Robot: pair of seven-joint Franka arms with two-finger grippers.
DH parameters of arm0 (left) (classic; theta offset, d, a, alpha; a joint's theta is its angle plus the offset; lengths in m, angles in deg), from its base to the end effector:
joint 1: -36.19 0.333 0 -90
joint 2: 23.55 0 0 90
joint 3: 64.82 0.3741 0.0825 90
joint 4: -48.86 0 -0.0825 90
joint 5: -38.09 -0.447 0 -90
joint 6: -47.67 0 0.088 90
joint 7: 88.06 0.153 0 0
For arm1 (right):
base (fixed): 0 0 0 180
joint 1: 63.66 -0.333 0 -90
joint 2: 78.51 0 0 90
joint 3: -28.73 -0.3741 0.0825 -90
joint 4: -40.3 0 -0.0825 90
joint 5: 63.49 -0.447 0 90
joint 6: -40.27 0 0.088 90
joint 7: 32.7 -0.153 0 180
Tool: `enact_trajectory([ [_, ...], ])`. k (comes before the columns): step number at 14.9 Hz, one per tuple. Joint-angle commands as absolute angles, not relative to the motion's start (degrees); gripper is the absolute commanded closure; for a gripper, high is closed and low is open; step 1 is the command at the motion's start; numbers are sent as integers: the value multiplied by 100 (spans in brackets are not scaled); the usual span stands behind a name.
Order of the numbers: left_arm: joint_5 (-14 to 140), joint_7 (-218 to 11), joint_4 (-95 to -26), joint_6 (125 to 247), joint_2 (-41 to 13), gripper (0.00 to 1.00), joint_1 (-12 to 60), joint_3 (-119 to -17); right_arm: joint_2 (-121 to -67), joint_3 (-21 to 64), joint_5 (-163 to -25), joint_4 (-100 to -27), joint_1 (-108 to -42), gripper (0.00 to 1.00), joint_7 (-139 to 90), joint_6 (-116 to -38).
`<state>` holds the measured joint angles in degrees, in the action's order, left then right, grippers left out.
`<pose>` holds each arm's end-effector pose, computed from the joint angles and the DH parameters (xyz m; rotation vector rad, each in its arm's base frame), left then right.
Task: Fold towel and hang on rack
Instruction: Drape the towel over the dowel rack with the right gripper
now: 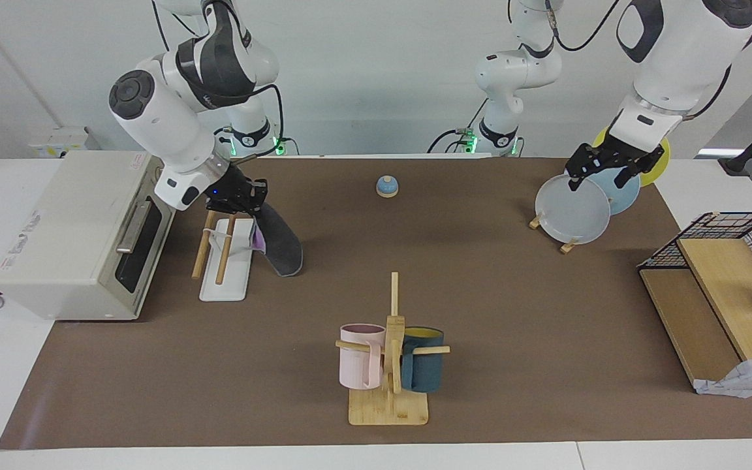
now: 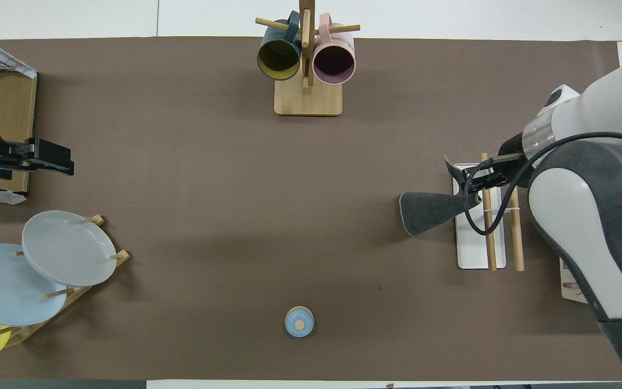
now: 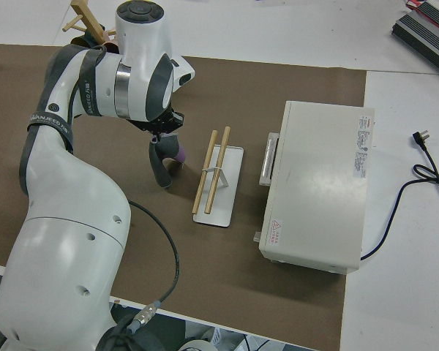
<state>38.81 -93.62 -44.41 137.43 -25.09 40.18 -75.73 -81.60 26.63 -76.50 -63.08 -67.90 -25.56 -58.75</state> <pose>0.5997 -0.0762 0.6219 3.1372 -0.0367 -0.0557 0.6158 0.0992 0.4948 -2.8988 -0.2688 0.1872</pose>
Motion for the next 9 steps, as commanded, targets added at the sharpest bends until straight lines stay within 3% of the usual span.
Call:
enact_trajectory([
  [1,3765,-9272,-4772,13609,-2812,0,3892,-7475,-8124,2600,-7246,-6305,-6665,100,-1927,-5922],
  [7,3817,-9324,-4729,13671,-2804,0,3856,-7467,-7869,2600,-6138,-6314,-6656,100,-1136,-5949],
  [9,3818,-9324,-4729,13688,-2804,0,3882,-7467,-7869,2609,-6112,-6306,-6376,100,-714,-5957],
])
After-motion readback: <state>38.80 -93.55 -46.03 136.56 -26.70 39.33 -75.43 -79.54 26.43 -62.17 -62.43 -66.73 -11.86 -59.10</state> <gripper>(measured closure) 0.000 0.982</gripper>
